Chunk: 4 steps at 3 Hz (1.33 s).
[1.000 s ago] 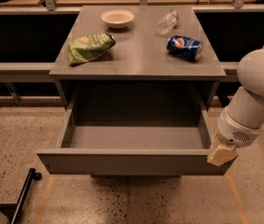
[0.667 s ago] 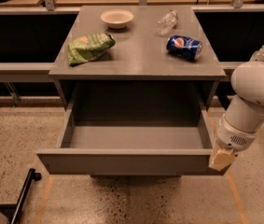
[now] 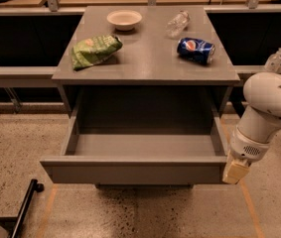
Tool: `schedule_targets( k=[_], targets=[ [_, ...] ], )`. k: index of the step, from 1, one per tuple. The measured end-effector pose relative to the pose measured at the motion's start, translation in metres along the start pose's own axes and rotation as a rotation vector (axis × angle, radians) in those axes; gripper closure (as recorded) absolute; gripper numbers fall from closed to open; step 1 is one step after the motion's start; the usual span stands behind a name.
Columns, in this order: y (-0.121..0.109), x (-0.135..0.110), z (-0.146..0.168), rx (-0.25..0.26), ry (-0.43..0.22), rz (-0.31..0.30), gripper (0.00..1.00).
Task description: Close top drawer
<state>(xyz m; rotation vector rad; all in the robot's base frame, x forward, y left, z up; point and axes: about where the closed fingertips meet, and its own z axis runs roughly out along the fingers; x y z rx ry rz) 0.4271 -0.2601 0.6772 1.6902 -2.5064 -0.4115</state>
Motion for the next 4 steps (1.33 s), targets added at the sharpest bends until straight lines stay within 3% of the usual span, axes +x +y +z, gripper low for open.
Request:
schedule_targets(
  k=[3, 4],
  targets=[
    [0.0000, -0.0001, -0.0003, 0.000, 0.000, 0.000, 1.00],
    [0.0001, 0.0000, 0.0002, 0.000, 0.000, 0.000, 0.83]
  ],
)
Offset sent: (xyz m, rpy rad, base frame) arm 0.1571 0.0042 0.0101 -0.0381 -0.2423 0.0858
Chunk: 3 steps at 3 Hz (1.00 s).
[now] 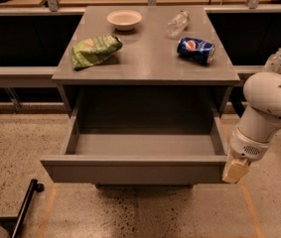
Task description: Close top drawer
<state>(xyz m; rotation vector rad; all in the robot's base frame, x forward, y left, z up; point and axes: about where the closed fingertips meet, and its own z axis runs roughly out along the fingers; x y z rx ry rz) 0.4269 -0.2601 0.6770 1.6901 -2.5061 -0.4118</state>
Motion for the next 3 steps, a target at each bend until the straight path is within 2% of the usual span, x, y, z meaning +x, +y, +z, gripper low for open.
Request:
schedule_targets(
  k=[1, 2, 3],
  targets=[
    [0.000, 0.000, 0.000, 0.000, 0.000, 0.000, 0.60],
    [-0.023, -0.017, -0.004, 0.036, -0.016, -0.047, 0.36],
    [-0.059, -0.038, -0.006, 0.051, -0.056, -0.097, 0.35]
  ],
)
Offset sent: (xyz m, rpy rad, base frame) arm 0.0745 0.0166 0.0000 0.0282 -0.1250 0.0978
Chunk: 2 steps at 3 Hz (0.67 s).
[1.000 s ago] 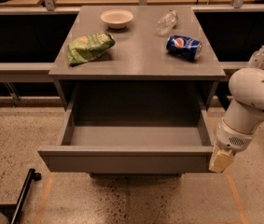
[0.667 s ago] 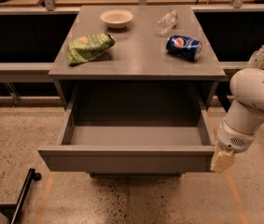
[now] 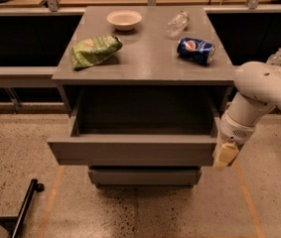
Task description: Close top drawer
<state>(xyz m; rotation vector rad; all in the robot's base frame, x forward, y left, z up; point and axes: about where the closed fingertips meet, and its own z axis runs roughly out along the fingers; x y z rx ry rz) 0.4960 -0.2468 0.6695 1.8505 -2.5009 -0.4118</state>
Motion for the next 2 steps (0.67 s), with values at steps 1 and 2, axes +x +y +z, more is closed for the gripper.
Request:
schedule_targets(
  k=[1, 2],
  targets=[
    [0.000, 0.000, 0.000, 0.000, 0.000, 0.000, 0.60],
    [-0.029, -0.008, -0.009, 0.032, -0.040, -0.025, 0.82]
  ],
)
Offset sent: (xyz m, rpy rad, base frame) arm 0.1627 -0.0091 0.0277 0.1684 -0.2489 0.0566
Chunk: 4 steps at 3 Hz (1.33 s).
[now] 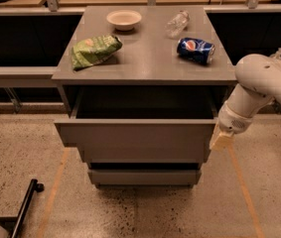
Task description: Close top drawer
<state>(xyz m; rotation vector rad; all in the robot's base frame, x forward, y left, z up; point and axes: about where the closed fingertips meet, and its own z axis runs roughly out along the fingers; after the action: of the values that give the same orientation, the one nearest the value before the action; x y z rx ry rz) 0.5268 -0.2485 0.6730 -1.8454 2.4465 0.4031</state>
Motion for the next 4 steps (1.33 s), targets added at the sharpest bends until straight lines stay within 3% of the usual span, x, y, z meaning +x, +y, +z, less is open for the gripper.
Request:
schedule_targets(
  k=[1, 2, 3, 4],
  targets=[
    [-0.027, -0.009, -0.024, 0.068, -0.037, -0.011, 1.00],
    [-0.028, -0.016, -0.011, 0.073, -0.073, -0.021, 1.00],
    [-0.053, -0.030, 0.005, 0.101, -0.075, -0.055, 1.00],
    [-0.053, -0.030, 0.005, 0.101, -0.075, -0.055, 1.00]
  ],
)
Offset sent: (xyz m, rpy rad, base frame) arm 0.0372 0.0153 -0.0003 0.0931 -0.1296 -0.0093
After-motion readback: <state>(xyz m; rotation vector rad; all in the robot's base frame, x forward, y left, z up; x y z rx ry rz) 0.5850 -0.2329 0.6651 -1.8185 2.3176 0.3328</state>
